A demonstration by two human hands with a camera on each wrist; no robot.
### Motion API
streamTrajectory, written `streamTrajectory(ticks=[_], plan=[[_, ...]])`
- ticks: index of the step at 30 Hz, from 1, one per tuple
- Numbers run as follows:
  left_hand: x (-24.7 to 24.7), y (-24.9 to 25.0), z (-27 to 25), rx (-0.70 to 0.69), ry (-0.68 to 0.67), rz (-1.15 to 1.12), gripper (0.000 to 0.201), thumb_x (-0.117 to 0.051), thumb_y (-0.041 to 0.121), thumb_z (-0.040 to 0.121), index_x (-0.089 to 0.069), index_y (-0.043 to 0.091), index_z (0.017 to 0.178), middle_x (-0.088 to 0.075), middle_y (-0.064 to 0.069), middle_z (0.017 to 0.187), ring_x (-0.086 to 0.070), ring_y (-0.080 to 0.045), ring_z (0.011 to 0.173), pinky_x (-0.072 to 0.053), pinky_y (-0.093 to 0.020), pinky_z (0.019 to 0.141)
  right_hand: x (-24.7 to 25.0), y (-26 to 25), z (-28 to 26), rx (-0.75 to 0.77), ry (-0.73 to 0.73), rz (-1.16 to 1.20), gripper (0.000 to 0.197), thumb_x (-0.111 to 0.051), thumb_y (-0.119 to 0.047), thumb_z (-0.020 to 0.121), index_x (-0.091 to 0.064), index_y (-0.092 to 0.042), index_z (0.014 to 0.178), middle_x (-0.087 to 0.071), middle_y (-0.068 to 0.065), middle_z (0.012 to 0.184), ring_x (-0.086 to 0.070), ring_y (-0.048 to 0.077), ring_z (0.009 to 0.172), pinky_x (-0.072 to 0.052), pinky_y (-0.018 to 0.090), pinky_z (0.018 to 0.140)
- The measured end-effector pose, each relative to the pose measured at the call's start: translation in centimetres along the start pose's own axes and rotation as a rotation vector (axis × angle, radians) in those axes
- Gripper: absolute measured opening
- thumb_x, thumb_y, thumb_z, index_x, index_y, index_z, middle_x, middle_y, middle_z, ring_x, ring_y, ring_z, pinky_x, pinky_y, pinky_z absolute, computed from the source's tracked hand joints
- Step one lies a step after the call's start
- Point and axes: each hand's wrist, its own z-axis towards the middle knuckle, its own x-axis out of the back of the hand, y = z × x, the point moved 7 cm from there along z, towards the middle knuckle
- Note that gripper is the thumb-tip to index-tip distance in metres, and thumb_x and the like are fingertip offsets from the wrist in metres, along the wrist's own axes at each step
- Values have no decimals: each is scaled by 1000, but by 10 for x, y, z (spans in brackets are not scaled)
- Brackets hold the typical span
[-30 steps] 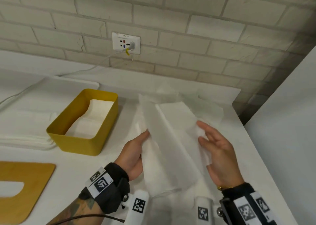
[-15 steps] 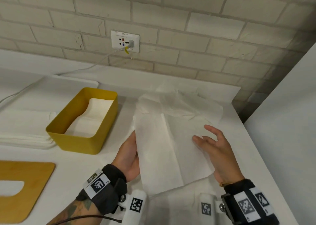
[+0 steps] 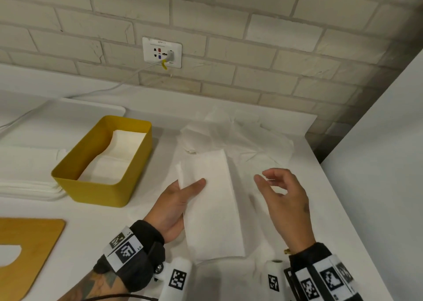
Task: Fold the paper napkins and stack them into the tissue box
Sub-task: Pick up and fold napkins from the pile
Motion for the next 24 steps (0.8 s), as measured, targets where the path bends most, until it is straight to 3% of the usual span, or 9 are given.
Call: streamTrajectory(ticks=[4, 9, 14, 20, 24], plan=[[-14, 0, 0, -17, -67, 12, 39, -60, 18, 96, -61, 5, 132, -71, -18, 125, -70, -35, 114, -61, -42, 91, -25, -15, -9, -71, -152, 79, 26, -80, -49, 78, -74, -28, 91, -73, -19, 89, -66, -4, 85, -51, 15, 74], [-19, 2, -1, -51, -55, 30, 37, -63, 15, 93, -64, 4, 129, -72, -19, 123, -72, -34, 111, -62, -39, 88, -37, -6, -10, -86, -95, 145, 15, -84, -33, 81, -73, -24, 87, -74, -14, 82, -69, 0, 77, -49, 12, 66], [-16, 4, -3, -25, 16, 2, 38, -50, 36, 104, -66, 10, 128, -75, -10, 120, -73, -25, 110, -57, -38, 91, -35, 0, -12, -71, -60, 181, 8, -74, -29, 91, -77, -23, 86, -75, -9, 83, -70, 9, 82, -59, 34, 81], [-10, 7, -6, -24, 117, -45, 41, -47, 41, 105, -66, 13, 127, -77, -7, 116, -74, -21, 105, -55, -38, 89, -24, 0, -4, -155, -61, 422, 9, -69, -13, 94, -73, -5, 94, -78, 9, 90, -77, 24, 86, -62, 38, 78], [-11, 6, -7, 1, 117, -39, 45, -44, 45, 105, -65, 13, 129, -76, -9, 119, -74, -24, 108, -55, -39, 89, -36, -3, -7, -192, -182, 380, 9, -77, -15, 87, -76, -8, 92, -78, 8, 89, -75, 28, 88, -63, 43, 79]])
